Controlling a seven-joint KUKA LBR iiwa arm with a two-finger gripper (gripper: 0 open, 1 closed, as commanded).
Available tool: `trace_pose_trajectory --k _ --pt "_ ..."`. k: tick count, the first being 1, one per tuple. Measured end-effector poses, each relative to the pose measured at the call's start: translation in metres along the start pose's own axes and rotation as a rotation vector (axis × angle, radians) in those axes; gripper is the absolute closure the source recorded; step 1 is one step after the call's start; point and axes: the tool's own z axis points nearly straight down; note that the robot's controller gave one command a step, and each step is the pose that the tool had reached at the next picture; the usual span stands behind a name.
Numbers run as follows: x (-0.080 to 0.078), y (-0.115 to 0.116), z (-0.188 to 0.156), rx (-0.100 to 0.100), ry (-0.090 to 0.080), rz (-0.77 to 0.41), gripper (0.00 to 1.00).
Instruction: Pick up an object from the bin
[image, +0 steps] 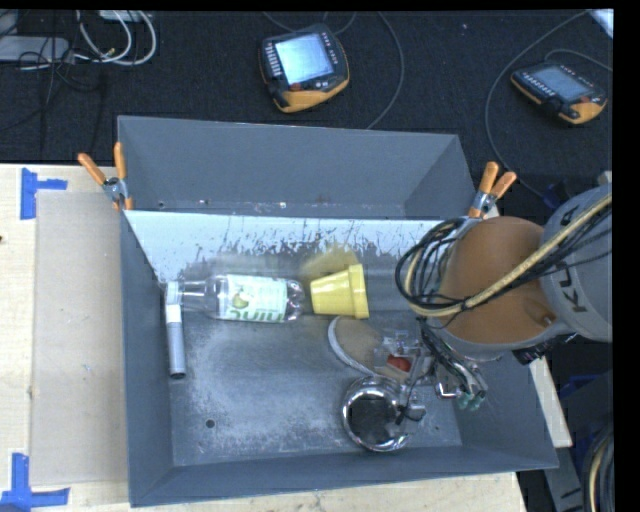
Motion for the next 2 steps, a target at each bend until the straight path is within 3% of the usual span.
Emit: trace_pose_trajectory --k 1,2 --pt "-0.0038 -0.0069 0.0382 -0.001 0.005 -0.298 0.0" --pt "-0.0025 -0.0167 0.0298 -0.003 0.006 -0.642 0.0"
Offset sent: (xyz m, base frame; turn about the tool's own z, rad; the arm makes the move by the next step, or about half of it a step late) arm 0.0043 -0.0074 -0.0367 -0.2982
